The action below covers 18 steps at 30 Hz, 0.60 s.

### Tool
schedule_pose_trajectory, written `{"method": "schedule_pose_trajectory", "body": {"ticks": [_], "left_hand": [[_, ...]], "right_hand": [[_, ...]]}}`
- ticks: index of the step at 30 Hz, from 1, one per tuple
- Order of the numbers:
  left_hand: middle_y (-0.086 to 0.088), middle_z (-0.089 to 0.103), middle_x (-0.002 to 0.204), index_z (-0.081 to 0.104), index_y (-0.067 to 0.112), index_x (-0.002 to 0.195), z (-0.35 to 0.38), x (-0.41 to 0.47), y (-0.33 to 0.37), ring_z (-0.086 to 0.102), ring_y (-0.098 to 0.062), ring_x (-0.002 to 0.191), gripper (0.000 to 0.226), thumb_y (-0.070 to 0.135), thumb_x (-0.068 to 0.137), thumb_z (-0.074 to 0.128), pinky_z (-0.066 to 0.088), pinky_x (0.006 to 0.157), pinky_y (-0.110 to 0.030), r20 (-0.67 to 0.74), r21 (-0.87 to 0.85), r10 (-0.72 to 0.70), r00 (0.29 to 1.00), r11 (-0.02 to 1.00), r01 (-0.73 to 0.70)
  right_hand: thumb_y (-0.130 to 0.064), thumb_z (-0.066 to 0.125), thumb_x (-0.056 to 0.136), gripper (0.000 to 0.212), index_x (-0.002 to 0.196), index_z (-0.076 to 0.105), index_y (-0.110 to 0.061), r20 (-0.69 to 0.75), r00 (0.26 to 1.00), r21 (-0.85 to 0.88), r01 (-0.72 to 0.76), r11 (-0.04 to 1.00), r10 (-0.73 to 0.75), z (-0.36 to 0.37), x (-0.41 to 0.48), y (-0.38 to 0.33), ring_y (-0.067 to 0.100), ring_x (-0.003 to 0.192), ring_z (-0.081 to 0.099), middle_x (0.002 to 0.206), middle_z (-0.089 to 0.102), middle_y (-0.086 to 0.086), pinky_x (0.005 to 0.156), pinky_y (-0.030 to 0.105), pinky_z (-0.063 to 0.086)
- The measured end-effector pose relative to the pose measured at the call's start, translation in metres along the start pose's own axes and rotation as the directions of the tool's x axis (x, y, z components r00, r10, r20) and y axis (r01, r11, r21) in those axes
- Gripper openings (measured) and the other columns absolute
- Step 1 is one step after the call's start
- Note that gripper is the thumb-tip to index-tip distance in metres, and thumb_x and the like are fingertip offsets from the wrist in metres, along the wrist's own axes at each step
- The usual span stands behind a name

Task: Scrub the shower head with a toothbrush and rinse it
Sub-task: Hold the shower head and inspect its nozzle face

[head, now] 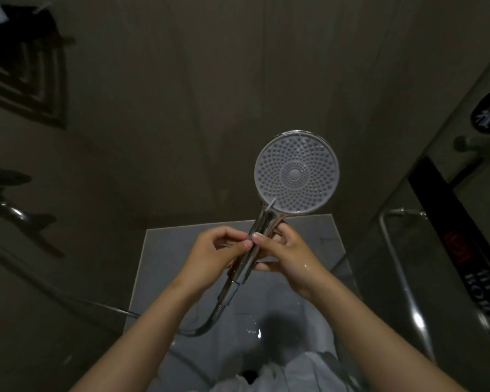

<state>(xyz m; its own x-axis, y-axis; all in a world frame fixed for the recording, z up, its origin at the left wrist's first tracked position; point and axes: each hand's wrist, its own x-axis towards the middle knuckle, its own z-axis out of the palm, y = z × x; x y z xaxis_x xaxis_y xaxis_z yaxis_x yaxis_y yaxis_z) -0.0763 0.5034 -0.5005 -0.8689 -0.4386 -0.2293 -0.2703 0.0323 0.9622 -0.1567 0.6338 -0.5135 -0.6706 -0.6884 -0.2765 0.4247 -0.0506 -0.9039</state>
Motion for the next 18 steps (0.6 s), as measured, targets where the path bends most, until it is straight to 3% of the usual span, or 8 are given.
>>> {"method": "schedule_pose_trajectory", "body": {"ticks": [4, 9, 13, 15, 18], "left_hand": [[-0.003, 0.07, 0.079, 0.067, 0.009, 0.088, -0.005, 0.004, -0.009, 0.065, -0.001, 0.066, 0.007, 0.008, 0.082, 0.068, 0.05, 0.059, -0.011, 0.029, -0.031, -0.033, 0.999, 0.999, 0.034], [-0.011, 0.068, 0.081, 0.065, 0.004, 0.091, -0.003, 0.007, -0.019, 0.065, -0.008, 0.065, 0.013, 0.01, 0.081, 0.07, 0.05, 0.057, -0.013, 0.022, -0.044, -0.085, 0.996, 0.995, 0.086], [-0.007, 0.065, 0.08, 0.06, 0.002, 0.096, 0.002, 0.005, -0.024, 0.063, -0.004, 0.063, 0.022, -0.001, 0.077, 0.07, 0.05, 0.058, -0.012, 0.022, -0.098, -0.111, 0.994, 0.989, 0.113], [-0.01, 0.066, 0.088, 0.058, 0.004, 0.104, 0.0, 0.001, -0.03, 0.066, -0.009, 0.071, 0.033, -0.003, 0.075, 0.072, 0.054, 0.064, -0.016, 0.075, -0.084, -0.145, 0.987, 0.985, 0.151], [-0.018, 0.065, 0.095, 0.058, 0.011, 0.106, -0.004, -0.006, -0.046, 0.063, -0.022, 0.082, 0.042, -0.003, 0.071, 0.075, 0.052, 0.081, -0.033, 0.123, -0.016, -0.235, 0.964, 0.971, 0.239]], "right_hand": [[-0.01, 0.06, 0.089, 0.009, 0.096, 0.055, -0.013, -0.047, 0.999, 0.027, -0.004, 1.0, 0.006, 0.004, 0.004, 0.009, 0.014, 0.073, 0.07, 0.085, 0.071, 0.003, 0.063, 0.032, 0.058], [-0.01, 0.06, 0.09, 0.007, 0.094, 0.055, -0.014, -0.083, 0.996, 0.038, -0.016, 0.999, 0.019, -0.001, 0.01, 0.015, 0.012, 0.067, 0.07, 0.076, 0.072, 0.001, 0.061, 0.029, 0.058], [-0.01, 0.059, 0.09, 0.009, 0.094, 0.055, -0.016, -0.107, 0.994, 0.041, -0.015, 0.999, 0.02, -0.011, 0.016, 0.016, 0.012, 0.07, 0.071, 0.078, 0.072, 0.001, 0.06, 0.029, 0.057], [-0.009, 0.059, 0.09, 0.01, 0.093, 0.055, -0.017, -0.131, 0.991, 0.046, 0.003, 0.999, 0.003, -0.016, 0.018, 0.016, 0.01, 0.069, 0.07, 0.076, 0.071, -0.003, 0.057, 0.026, 0.056], [-0.01, 0.061, 0.089, 0.009, 0.093, 0.055, -0.017, -0.164, 0.986, 0.037, 0.02, 0.999, -0.014, -0.029, 0.02, 0.018, 0.008, 0.069, 0.07, 0.075, 0.07, -0.006, 0.058, 0.027, 0.057]]}}
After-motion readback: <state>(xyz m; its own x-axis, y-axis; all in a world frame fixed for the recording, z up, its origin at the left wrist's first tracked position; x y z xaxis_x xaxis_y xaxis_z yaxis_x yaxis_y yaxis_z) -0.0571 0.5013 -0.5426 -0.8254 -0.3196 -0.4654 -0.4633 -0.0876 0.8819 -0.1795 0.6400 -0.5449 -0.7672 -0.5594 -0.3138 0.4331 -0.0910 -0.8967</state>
